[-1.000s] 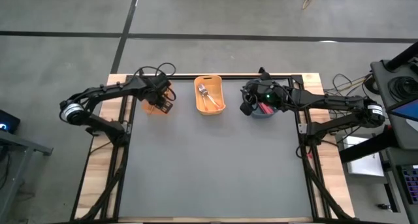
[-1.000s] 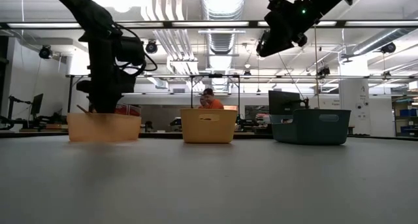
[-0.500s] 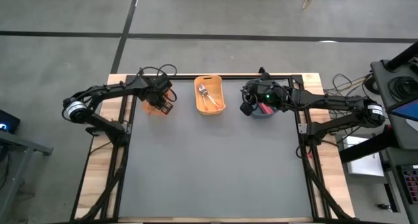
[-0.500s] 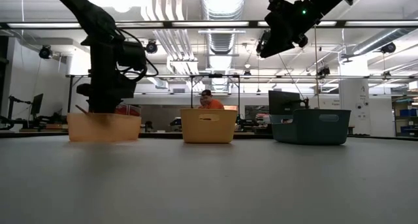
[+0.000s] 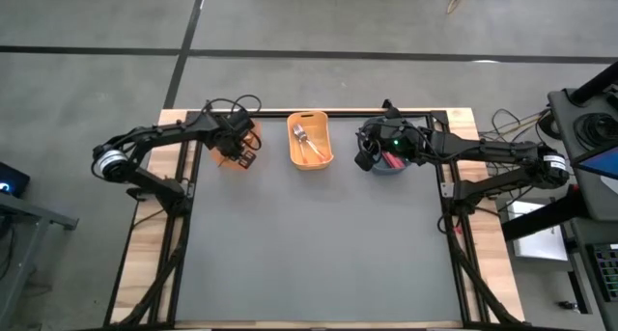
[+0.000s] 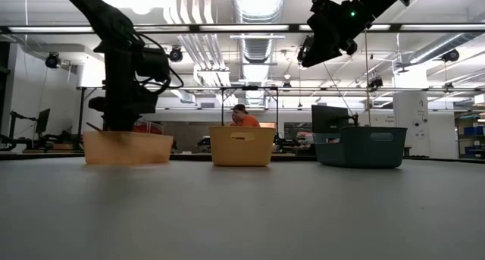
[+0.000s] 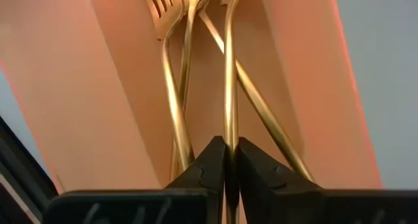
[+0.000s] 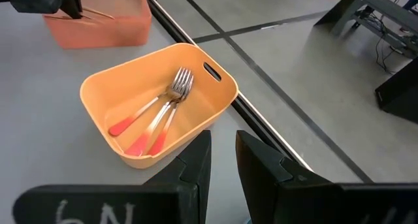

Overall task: Sort silverware by color (type)
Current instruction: Adjust the gold forks in the orange bin

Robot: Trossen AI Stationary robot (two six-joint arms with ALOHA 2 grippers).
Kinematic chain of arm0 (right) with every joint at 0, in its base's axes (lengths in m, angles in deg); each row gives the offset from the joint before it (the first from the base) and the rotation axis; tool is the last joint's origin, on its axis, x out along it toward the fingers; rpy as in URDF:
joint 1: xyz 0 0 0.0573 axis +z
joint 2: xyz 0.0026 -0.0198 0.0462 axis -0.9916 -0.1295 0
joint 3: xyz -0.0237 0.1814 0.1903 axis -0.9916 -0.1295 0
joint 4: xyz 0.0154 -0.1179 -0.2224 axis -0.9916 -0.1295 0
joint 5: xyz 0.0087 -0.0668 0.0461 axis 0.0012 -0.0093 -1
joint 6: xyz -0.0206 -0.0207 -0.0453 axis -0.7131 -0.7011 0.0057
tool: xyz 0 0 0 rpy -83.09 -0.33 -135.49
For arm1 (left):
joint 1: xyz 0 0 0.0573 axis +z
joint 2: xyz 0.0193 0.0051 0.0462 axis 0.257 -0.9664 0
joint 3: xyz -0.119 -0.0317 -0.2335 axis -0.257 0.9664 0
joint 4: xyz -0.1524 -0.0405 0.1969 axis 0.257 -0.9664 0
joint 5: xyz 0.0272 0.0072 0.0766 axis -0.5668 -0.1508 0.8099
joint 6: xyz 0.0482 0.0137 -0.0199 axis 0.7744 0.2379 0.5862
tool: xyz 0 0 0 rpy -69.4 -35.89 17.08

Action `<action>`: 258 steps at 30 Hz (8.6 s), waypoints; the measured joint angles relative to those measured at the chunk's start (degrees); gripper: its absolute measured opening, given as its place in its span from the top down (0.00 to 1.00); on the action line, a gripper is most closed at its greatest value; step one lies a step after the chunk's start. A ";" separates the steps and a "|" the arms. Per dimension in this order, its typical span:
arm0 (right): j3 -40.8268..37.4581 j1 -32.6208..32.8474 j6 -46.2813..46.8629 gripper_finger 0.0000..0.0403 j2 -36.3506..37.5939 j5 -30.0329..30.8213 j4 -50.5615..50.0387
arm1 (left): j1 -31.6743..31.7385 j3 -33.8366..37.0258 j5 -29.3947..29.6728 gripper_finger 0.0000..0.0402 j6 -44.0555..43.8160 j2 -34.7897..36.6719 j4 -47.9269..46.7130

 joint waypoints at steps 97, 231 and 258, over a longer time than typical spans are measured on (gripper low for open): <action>0.00 0.00 1.46 0.84 -0.02 -0.01 -1.92 | 0.50 -9.40 14.29 0.91 9.52 -6.08 -18.65; -4.07 -0.02 -5.84 0.84 0.00 0.07 -1.31 | -1.92 2.73 -0.34 0.96 -15.87 3.50 4.94; -4.07 -0.02 -6.12 0.84 0.00 0.07 -1.33 | -1.90 -8.34 4.20 1.00 -10.79 3.52 -11.24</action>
